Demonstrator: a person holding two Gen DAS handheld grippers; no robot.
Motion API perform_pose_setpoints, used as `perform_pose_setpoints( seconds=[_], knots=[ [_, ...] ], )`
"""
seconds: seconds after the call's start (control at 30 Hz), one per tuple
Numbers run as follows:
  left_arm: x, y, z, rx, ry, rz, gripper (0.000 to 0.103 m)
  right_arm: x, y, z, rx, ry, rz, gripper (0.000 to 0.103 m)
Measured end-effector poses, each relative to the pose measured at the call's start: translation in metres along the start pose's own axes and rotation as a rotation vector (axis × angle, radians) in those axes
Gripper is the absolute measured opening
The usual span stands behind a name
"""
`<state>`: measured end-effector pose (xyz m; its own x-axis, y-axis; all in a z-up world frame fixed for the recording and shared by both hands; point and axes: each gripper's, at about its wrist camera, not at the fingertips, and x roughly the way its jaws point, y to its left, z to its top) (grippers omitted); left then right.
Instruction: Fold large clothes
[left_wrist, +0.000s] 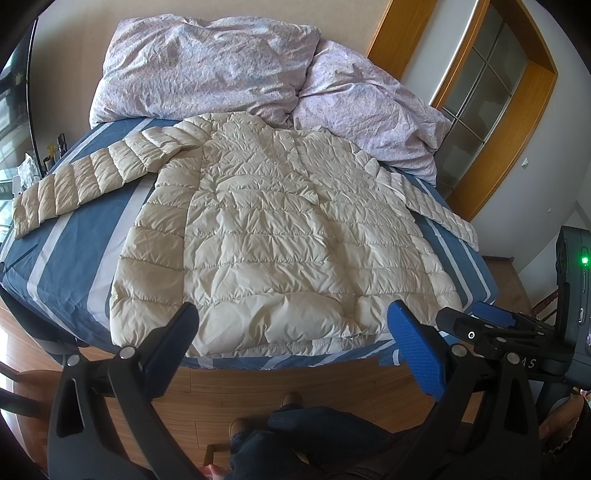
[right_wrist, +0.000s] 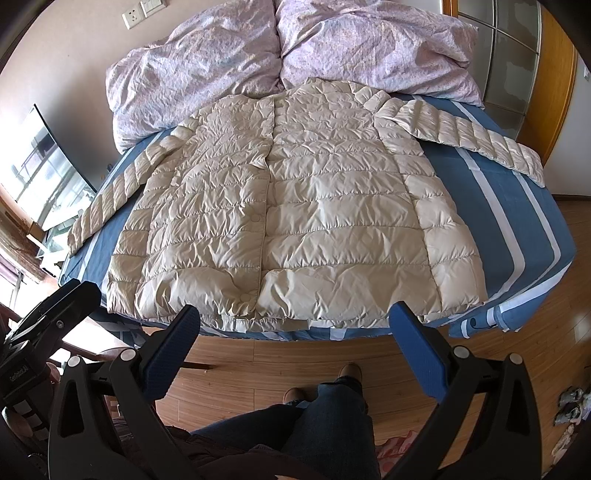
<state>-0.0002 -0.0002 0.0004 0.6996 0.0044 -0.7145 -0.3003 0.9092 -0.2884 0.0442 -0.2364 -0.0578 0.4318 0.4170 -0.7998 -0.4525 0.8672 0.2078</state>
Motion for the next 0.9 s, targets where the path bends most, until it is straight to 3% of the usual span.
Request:
perform_pose_setpoints(
  seconds=[0.9],
  knots=[
    [0.0003, -0.0004, 0.0002, 0.002, -0.001, 0.001, 0.101, 0.0017, -0.0006, 0.0033, 0.003, -0.002, 0.001, 0.102]
  ],
)
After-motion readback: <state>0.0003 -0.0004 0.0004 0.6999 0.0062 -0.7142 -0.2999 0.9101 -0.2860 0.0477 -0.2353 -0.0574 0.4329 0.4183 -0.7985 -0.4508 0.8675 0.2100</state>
